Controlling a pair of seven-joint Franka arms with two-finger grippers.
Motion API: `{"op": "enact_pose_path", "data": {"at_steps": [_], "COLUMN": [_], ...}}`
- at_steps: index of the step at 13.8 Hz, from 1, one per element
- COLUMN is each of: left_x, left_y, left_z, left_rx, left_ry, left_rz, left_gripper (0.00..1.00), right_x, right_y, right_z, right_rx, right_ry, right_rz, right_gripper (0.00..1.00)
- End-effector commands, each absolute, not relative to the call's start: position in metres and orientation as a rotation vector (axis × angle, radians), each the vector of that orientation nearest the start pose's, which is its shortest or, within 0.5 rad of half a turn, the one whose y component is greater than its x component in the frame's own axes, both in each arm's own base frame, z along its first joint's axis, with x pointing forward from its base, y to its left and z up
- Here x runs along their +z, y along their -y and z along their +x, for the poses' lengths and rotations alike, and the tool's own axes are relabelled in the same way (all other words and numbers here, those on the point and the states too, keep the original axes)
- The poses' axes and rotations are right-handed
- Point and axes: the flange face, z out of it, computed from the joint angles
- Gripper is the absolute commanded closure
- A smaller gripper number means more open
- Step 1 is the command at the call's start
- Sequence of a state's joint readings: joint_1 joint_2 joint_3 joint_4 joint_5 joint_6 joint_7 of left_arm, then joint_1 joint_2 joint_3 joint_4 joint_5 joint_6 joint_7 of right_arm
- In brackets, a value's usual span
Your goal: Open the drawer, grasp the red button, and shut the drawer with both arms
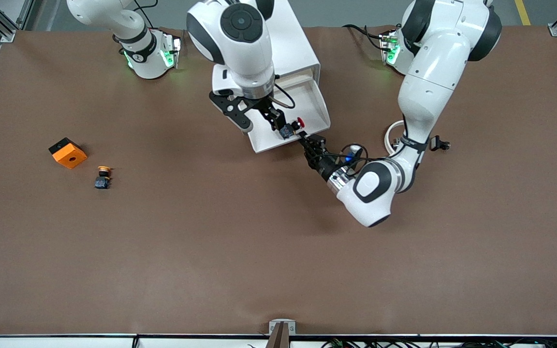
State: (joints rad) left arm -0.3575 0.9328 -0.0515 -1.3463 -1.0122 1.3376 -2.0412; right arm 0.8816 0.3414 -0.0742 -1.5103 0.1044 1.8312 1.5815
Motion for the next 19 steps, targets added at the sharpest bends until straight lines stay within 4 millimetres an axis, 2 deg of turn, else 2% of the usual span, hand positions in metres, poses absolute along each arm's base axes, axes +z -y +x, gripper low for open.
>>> {"op": "enact_pose_path", "data": {"at_steps": [1, 4, 5, 7, 9, 13, 14, 15, 17, 19], "left_x": [0.199, 0.231, 0.237, 0.262, 0.281, 0.323, 0.348, 0.362, 0.364, 0.366], "left_y": [0.328, 0.300, 0.282, 0.241, 0.191, 0.117, 0.107, 0.106, 0.111, 0.099], "left_z": [0.590, 0.625, 0.635, 0.658, 0.676, 0.693, 0.692, 0.688, 0.687, 0.695], "left_rx": [-2.070, -1.895, -1.828, -1.653, -1.484, -1.175, -1.097, -1.046, -0.962, -0.844], "left_ry": [-2.260, -2.243, -2.217, -2.129, -2.063, -1.945, -1.911, -1.899, -1.888, -1.789], "left_rz": [1.619, 1.651, 1.671, 1.736, 1.792, 1.966, 2.036, 2.102, 2.213, 2.285], "left_gripper": [0.00, 0.00, 0.00, 0.00, 0.00, 0.00, 0.00, 0.00, 0.00, 0.00], "right_x": [0.449, 0.429, 0.418, 0.401, 0.389, 0.369, 0.362, 0.356, 0.343, 0.335], "right_y": [-0.510, -0.525, -0.527, -0.536, -0.541, -0.532, -0.532, -0.532, -0.533, -0.536], "right_z": [0.439, 0.433, 0.435, 0.435, 0.433, 0.442, 0.441, 0.441, 0.440, 0.438], "right_rx": [0.127, 0.122, 0.127, 0.117, 0.126, 0.138, 0.142, 0.147, 0.153, 0.158], "right_ry": [-1.311, -1.342, -1.352, -1.343, -1.342, -1.382, -1.388, -1.393, -1.397, -1.391], "right_rz": [-2.842, -2.827, -2.833, -2.821, -2.824, -2.845, -2.854, -2.861, -2.877, -2.889], "right_gripper": [0.00, 0.00, 0.00, 0.00, 0.00, 0.00, 0.00, 0.00, 0.00, 0.00]}}
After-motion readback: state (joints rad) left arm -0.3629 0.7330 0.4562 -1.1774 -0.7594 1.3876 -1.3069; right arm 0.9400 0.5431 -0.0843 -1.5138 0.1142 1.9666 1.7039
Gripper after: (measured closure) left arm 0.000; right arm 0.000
